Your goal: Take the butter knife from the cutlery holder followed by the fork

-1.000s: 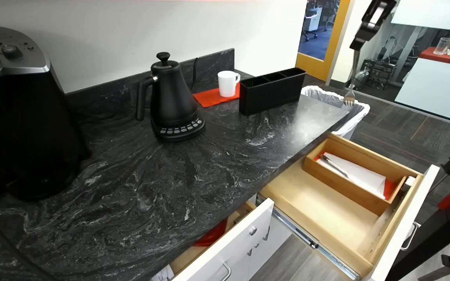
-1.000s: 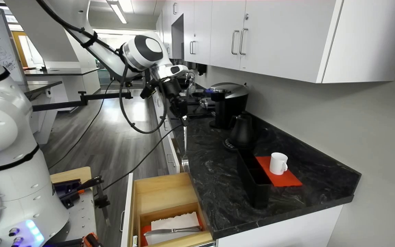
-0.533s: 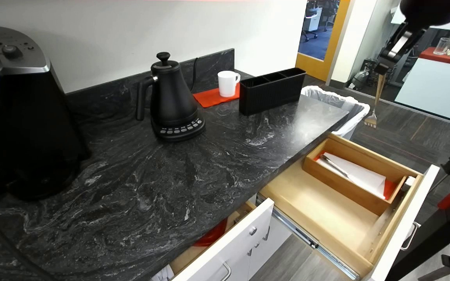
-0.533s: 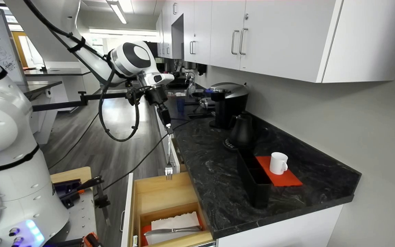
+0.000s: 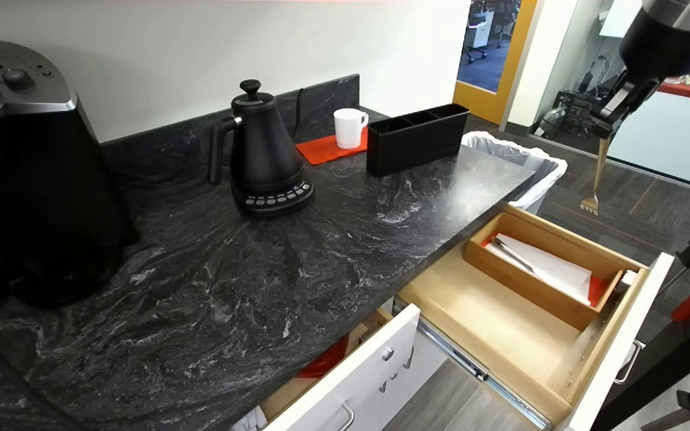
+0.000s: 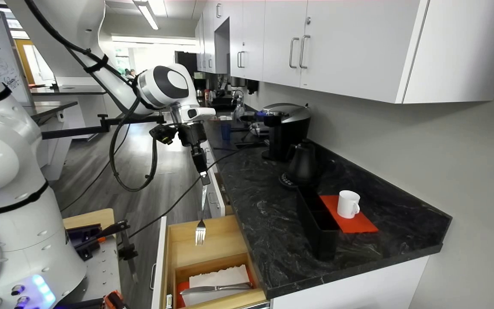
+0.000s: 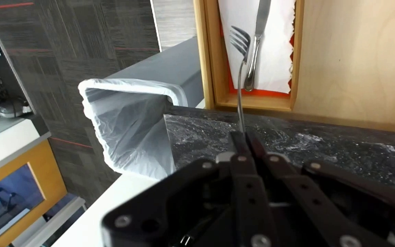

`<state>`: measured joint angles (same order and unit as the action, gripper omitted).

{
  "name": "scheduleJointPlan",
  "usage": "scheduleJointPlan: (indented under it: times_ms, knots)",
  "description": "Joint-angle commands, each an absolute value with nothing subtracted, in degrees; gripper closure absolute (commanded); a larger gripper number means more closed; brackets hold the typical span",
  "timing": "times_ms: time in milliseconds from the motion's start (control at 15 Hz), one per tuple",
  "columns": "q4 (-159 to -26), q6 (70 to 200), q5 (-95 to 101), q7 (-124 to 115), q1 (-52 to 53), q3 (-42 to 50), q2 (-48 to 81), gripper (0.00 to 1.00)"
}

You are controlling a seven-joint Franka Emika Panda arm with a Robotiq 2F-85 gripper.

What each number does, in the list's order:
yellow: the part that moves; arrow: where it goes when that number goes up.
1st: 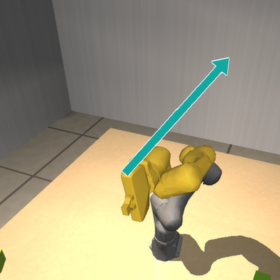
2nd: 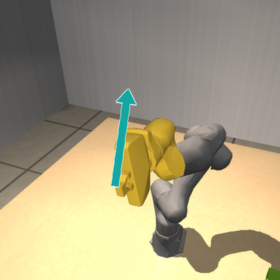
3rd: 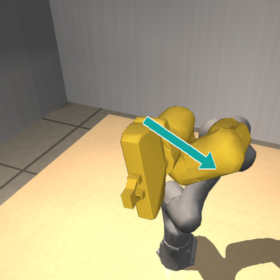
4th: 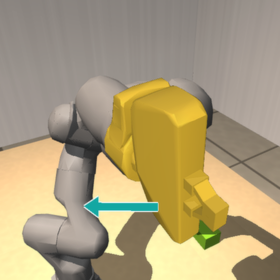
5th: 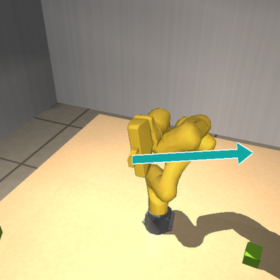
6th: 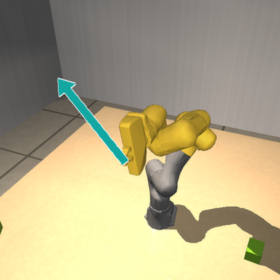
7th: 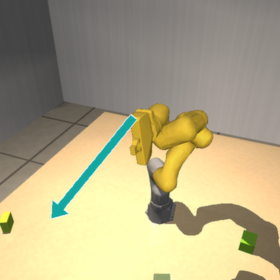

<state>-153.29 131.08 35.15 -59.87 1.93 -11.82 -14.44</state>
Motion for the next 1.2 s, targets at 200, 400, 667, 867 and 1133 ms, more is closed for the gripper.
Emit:
scheduleJointPlan:
  times_ms: [200,400,667,867,1133]
  knots:
    - [-155.69,138.78,43.77,-68.04,-2.37,-9.18,-11.2,0.97]
    - [-154.93,143.1,53.41,-73.56,-4.13,-7.38,-8.69,0.97]
    - [-152.4,145.59,63.23,-80.48,-4.19,-4.2,-4.52,0.97]
    - [-151.43,150.16,64.29,-84.37,-5.09,-3.0,-1.66,0.97]
    - [-151.2,154.73,67.87,-90.98,-5.84,-1.29,0.83,0.97]
